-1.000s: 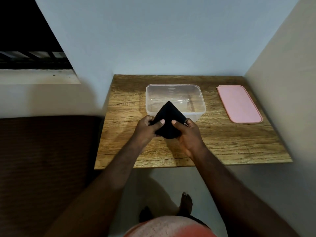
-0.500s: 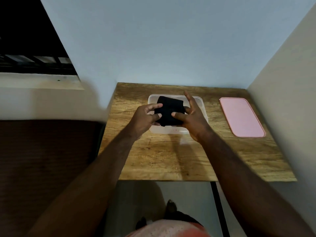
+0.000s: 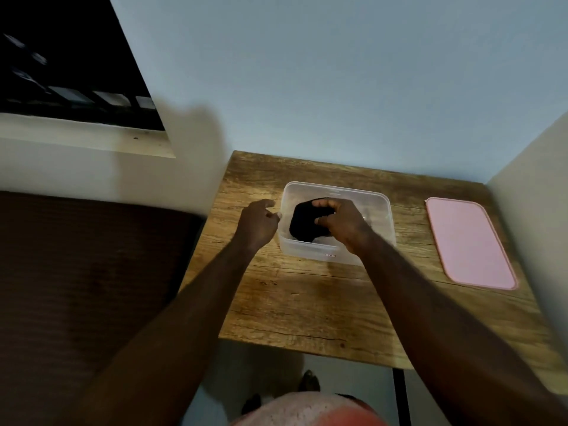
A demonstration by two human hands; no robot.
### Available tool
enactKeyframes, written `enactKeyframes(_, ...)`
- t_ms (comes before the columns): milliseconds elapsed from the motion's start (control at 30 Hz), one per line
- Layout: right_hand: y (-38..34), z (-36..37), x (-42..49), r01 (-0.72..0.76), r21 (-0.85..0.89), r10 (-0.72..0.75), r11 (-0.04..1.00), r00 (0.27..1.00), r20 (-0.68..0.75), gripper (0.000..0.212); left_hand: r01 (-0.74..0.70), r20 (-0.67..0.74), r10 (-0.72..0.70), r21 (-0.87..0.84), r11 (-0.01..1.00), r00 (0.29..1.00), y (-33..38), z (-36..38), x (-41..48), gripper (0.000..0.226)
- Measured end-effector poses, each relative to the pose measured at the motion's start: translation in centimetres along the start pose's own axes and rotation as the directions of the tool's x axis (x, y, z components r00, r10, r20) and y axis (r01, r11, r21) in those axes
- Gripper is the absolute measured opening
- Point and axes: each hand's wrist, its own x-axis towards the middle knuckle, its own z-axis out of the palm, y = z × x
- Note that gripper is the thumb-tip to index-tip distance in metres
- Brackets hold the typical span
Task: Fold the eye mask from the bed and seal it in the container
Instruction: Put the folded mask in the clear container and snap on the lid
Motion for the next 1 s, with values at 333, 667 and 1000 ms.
enactKeyframes(333, 1.6, 0.8, 2.3, 0.041, -0.700, 0.005, 0.713, 0.998, 0.063, 0.078, 0.005, 0.022, -0.003, -0.108, 0.994, 1.000, -0.2, 0.2, -0.3, 0.037)
enactKeyframes(667, 1.1, 2.6, 2.9, 0.119, -0.747, 0.051, 0.654, 0.978, 0.200, 0.069, -0.024, 0.064, 0.033, -0.136, 0.990, 0.997, -0.1, 0.6, -0.7, 0.043)
enactKeyframes(1000, 0.1, 3.0, 2.1, 0.145, -0.872, -0.028, 0.467, 0.988, 0.150, 0.062, -0.026, 0.070, 0.037, -0.154, 0.988, 0.997, -0.1, 0.6, -0.9, 0.042)
